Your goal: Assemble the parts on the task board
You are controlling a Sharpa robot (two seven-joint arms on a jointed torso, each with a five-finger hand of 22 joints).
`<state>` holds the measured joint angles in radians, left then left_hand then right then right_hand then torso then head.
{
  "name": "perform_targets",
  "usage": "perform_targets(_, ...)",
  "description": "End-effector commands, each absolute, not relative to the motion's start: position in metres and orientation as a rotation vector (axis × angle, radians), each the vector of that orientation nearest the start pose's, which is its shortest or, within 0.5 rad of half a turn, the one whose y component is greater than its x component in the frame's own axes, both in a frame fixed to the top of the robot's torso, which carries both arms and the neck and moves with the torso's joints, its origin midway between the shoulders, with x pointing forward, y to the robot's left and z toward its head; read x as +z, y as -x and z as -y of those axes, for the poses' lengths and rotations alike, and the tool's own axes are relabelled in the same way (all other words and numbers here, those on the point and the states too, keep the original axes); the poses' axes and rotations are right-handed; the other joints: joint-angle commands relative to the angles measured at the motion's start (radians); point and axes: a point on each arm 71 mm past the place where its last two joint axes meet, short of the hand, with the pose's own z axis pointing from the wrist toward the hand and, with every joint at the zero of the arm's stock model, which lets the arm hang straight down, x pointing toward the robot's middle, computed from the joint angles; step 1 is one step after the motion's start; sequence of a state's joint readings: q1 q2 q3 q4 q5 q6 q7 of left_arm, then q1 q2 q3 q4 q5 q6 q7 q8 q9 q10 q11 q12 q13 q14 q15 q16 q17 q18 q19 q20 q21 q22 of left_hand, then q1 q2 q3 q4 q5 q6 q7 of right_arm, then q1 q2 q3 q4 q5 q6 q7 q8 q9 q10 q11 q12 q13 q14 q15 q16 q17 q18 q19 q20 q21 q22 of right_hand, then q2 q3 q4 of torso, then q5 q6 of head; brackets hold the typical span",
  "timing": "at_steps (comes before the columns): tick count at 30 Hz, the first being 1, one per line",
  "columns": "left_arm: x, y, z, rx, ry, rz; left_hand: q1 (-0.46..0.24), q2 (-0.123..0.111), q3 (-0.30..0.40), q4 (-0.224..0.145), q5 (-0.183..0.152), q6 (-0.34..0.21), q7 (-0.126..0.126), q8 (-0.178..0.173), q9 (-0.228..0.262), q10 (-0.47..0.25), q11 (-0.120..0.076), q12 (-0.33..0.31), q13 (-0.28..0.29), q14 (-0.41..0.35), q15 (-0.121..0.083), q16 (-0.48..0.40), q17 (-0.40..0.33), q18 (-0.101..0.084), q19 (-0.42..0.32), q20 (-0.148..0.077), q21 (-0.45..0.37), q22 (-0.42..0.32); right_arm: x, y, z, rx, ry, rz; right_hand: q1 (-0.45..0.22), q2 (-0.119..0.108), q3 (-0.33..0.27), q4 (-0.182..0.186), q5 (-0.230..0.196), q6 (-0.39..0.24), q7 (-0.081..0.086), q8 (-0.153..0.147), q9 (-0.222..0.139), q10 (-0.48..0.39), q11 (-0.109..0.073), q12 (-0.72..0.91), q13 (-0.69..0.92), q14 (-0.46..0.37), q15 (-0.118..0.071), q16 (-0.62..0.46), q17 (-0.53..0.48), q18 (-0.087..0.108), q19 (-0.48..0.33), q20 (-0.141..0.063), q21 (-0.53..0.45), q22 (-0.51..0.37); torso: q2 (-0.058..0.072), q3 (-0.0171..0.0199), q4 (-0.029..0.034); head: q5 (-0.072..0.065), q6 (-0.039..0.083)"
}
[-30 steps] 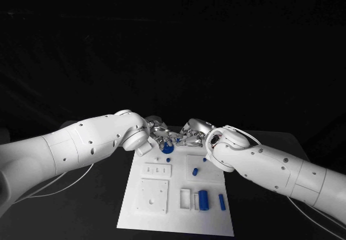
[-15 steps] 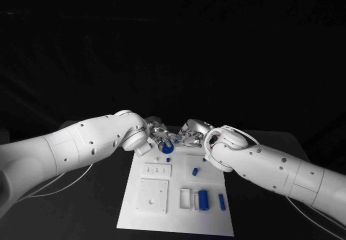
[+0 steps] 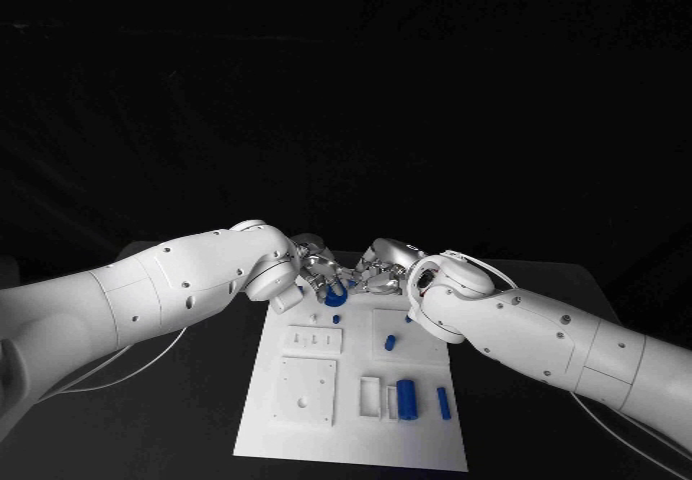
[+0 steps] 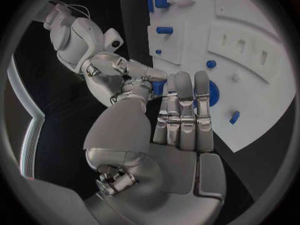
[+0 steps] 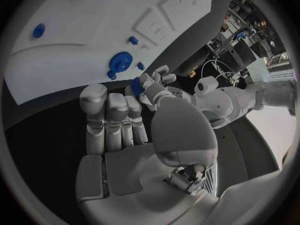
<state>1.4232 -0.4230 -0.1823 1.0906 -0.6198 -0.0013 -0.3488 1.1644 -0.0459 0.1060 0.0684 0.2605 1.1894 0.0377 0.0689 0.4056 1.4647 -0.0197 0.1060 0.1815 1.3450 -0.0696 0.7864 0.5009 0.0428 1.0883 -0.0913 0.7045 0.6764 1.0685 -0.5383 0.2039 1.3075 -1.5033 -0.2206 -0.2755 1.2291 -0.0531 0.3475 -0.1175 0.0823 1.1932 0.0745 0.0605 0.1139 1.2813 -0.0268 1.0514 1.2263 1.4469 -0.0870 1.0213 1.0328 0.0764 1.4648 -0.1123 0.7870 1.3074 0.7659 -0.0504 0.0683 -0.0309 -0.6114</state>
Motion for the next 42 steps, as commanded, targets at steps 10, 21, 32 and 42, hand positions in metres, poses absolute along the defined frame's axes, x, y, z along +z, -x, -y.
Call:
perform_targets(10,-0.17,-0.563,-0.107,-0.788,0.452,-2.203,0.061,0.057,0.051,-0.069,0.099,-0.005,-0.006,-0.003,0.01,0.049,-0.006,-0.002,-0.015,-0.005,-0.006,0.025,0.012,-0.012,0.007,-0.004,-0.007,0.03,-0.188,-0.523,0.112,0.662,0.001,-1.722,0.007,-0.005,-0.002,0.006,0.008,0.03,-0.025,0.003,0.0,-0.002,-0.005,-0.002,0.0,0.002,-0.006,-0.004,-0.001,-0.014,0.057,-0.003,-0.006,0.093,0.0,-0.0002,0.0,0.0,-0.003)
perform_targets(21,-0.171,-0.562,-0.107,-0.814,0.485,-2.188,0.002,0.059,0.177,-0.176,0.326,0.003,-0.013,0.016,0.232,0.051,-0.009,0.047,-0.026,-0.019,-0.015,0.05,0.02,-0.01,-0.024,-0.013,0.012,0.098,-0.192,-0.525,0.114,0.65,0.001,-1.733,0.007,-0.006,-0.004,0.006,0.008,0.029,-0.025,0.003,0.0,-0.002,-0.005,-0.002,-0.001,0.002,-0.006,-0.004,-0.001,-0.014,0.057,-0.003,-0.006,0.094,-0.001,-0.001,0.0012,-0.001,-0.004)
perform_targets(32,-0.174,-0.556,-0.109,-0.833,0.506,-2.219,-0.082,0.067,0.213,-0.239,0.382,0.04,-0.033,-0.002,0.426,0.051,-0.024,0.159,0.019,-0.019,-0.029,0.114,0.036,-0.019,-0.018,-0.026,0.007,0.166,-0.195,-0.527,0.119,0.631,-0.005,-1.731,0.006,-0.009,-0.005,0.008,0.008,0.028,-0.025,0.003,-0.001,-0.003,-0.005,-0.004,-0.002,0.002,-0.006,-0.004,-0.001,-0.013,0.057,-0.003,-0.007,0.093,-0.001,-0.0013,0.001,-0.002,-0.009)
perform_targets(42,-0.176,-0.553,-0.113,-0.829,0.512,-2.214,-0.102,0.074,0.221,-0.263,0.394,0.049,-0.038,-0.003,0.455,0.051,-0.03,0.2,0.043,-0.024,-0.036,0.181,0.024,-0.023,-0.012,-0.034,0.001,0.227,-0.195,-0.527,0.122,0.626,-0.008,-1.727,0.006,-0.024,-0.002,0.017,0.007,0.014,-0.019,0.003,-0.01,-0.008,-0.001,-0.01,-0.007,0.002,-0.005,-0.006,-0.002,-0.012,0.057,-0.002,-0.009,0.093,0.0,-0.0005,0.0006,-0.002,-0.01)
